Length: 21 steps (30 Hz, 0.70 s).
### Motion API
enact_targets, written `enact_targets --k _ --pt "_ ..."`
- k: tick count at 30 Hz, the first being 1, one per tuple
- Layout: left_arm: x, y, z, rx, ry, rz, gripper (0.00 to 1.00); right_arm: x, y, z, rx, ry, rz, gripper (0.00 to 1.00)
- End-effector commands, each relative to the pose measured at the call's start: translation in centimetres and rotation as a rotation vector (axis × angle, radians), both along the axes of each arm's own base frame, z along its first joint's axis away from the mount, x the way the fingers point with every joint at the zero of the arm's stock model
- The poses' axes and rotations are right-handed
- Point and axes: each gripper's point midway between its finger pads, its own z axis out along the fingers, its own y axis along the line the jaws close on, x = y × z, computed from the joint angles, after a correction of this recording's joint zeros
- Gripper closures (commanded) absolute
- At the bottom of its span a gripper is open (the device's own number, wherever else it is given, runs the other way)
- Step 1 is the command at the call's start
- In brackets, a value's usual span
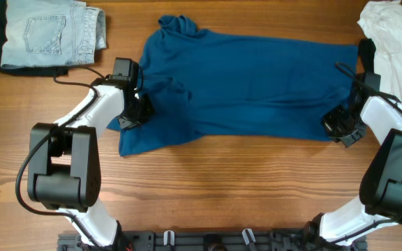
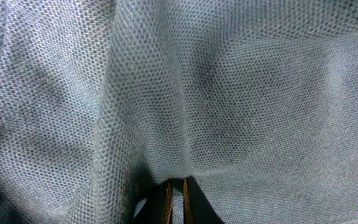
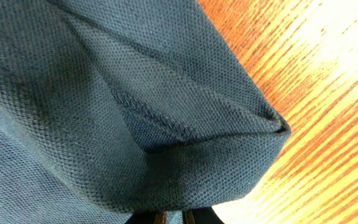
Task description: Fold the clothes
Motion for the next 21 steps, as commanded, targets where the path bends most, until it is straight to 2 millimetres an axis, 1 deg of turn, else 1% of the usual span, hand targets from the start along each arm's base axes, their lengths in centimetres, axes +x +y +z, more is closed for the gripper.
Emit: enact_targets --k 1,3,7,10,12,14,16,18,21 --pt "-0.5 1.6 -1.1 0.055 0.034 0.035 0.96 -1.7 0.1 -3.8 0.012 0.08 -0.01 0.93" --pt "-0.7 1.9 -1.1 0.056 0.046 0.042 0.96 -2.0 0.1 -4.3 0.015 0.097 -0.029 0.95" --pt "-1.9 2.8 -1.2 0.059 0.098 0.066 0.96 -2.8 -0.5 -4.3 -0.009 0.126 -0.083 0.96" --pt "-3.3 3.3 -1.1 0.034 0.16 0.092 0.96 -4.1 -0.6 -4.2 0.003 0.168 -0.169 0.96" --pt "-4.1 3.3 -1.0 0.004 0.199 0.104 0.96 -5.0 -0.6 -4.0 0.006 0.202 -0.218 0.96" --pt "-5.0 3.2 -0.8 -0.018 0.238 0.116 0.96 -5.5 -0.7 -3.7 0.004 0.218 -0.248 0.96" --pt "-5.6 3.3 -0.7 -0.016 0.259 0.119 0.96 -5.6 -0.8 -3.2 -0.006 0.214 -0.262 0.96" --pt "-5.8 3.3 -0.3 -0.012 0.263 0.119 0.96 -5.5 -1.5 -2.3 -0.049 0.196 -0.272 0.96" --pt "-5.6 3.6 0.8 0.001 0.23 0.119 0.96 -5.8 -2.9 -0.3 -0.138 0.174 -0.302 0.96"
